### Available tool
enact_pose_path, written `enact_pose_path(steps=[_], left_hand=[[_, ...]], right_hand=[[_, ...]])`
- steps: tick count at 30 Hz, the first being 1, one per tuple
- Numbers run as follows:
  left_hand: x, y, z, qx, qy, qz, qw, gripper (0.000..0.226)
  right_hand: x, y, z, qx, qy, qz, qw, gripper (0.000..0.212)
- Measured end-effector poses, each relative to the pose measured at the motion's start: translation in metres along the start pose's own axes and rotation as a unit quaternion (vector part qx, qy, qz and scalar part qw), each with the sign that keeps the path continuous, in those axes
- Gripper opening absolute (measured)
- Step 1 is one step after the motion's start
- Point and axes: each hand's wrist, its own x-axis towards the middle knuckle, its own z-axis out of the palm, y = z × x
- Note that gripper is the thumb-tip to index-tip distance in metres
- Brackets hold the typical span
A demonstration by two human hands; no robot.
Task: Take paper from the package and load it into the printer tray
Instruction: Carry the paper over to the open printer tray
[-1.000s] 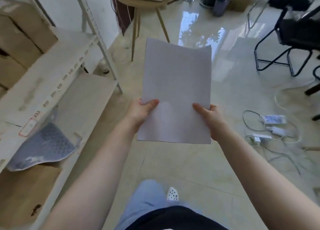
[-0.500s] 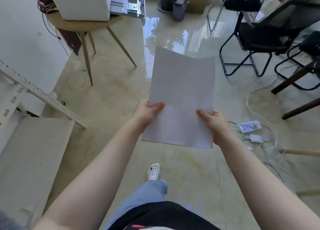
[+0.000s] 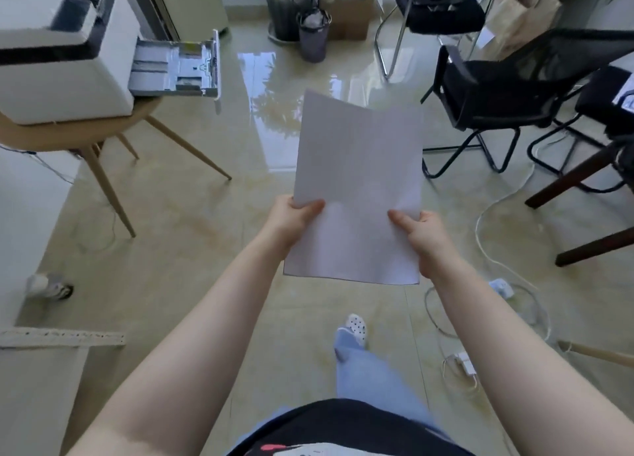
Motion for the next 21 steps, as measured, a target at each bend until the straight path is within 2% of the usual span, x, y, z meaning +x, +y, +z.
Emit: enact_pose_path(steps=[7, 14, 21], left_hand=[[0.124, 0.062, 0.04, -0.039, 0.037, -0.038, 0.998, 0.015], [0.265, 0.12, 0.054, -0.049, 0.072, -0.038, 0.995, 0.026], [0.423, 0.187, 0.057, -0.071, 0.054, -0.05, 0.995, 0.026]], right_hand=[[0.143, -0.088, -0.008, -0.027, -0.042, 0.016, 0.999, 0.01], [0.284, -0.16, 0.011, -0.04, -0.065, 0.023, 0.997, 0.006], [0.429, -0.242, 0.044, -0.078, -0.05, 0.024, 0.995, 0.013]])
